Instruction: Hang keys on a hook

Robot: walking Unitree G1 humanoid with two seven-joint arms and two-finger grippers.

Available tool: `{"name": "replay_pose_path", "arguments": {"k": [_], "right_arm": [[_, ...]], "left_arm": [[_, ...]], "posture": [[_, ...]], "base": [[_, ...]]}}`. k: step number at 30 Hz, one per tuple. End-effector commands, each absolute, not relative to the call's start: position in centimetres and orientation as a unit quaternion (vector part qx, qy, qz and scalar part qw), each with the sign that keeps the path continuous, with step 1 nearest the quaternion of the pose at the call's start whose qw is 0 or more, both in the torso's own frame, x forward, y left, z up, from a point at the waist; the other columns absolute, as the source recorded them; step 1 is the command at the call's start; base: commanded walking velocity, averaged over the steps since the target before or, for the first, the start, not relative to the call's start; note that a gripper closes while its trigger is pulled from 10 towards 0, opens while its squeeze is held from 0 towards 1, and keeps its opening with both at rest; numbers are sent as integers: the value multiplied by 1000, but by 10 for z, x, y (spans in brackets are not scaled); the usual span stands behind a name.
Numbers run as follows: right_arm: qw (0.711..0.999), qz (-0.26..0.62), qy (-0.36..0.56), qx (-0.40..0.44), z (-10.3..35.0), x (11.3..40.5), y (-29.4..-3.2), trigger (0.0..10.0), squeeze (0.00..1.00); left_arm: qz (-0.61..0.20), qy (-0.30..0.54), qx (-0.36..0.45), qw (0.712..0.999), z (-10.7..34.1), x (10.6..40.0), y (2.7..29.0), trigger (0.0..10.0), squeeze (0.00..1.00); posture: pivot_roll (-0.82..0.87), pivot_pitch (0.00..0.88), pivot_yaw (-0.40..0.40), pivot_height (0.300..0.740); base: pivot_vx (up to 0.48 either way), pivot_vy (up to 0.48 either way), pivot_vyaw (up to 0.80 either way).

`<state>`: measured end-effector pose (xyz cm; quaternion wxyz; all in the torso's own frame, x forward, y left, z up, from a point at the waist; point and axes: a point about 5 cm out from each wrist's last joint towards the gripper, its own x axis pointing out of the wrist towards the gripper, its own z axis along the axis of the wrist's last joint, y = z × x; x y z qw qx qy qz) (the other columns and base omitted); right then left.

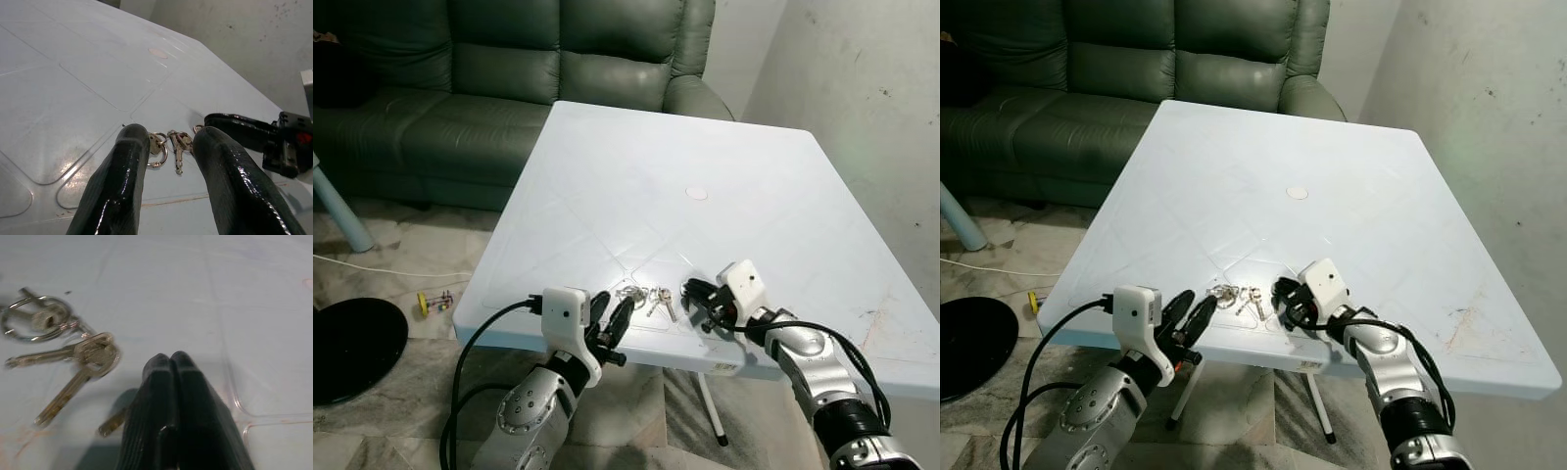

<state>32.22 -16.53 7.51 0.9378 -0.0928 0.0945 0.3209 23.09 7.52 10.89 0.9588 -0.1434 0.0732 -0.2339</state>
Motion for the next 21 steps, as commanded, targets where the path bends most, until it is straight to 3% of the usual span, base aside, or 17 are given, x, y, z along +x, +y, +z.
{"name": "replay_pose_path", "arguments": {"k": [1, 6, 8, 9, 21], "right_arm": [[944, 304, 90, -91, 79, 327, -171, 10000, 1000], [945, 300, 89, -95, 81, 329, -172, 10000, 1000], [945, 299, 86, -97, 81, 329, -172, 10000, 380], [944, 302, 83, -99, 82, 329, -172, 10000, 0], [932, 339, 74, -102, 80, 322, -172, 10000, 0]], "left_arm": [[-250, 64, -147, 955, 114, 230, 69, 10000, 0], [-251, 64, -148, 955, 114, 230, 68, 10000, 0], [-251, 65, -148, 954, 114, 229, 68, 10000, 0], [-252, 65, -148, 954, 114, 229, 68, 10000, 0], [-255, 65, -149, 953, 113, 228, 67, 10000, 0]], "posture": [[144, 9, -116, 740], [145, 1, -116, 740], [144, 0, -115, 740], [144, 0, -115, 740], [148, 0, -114, 740]], "base": [[0, 0, 0], [0, 0, 0], [0, 0, 0], [0, 0, 0], [0, 0, 0]]}}
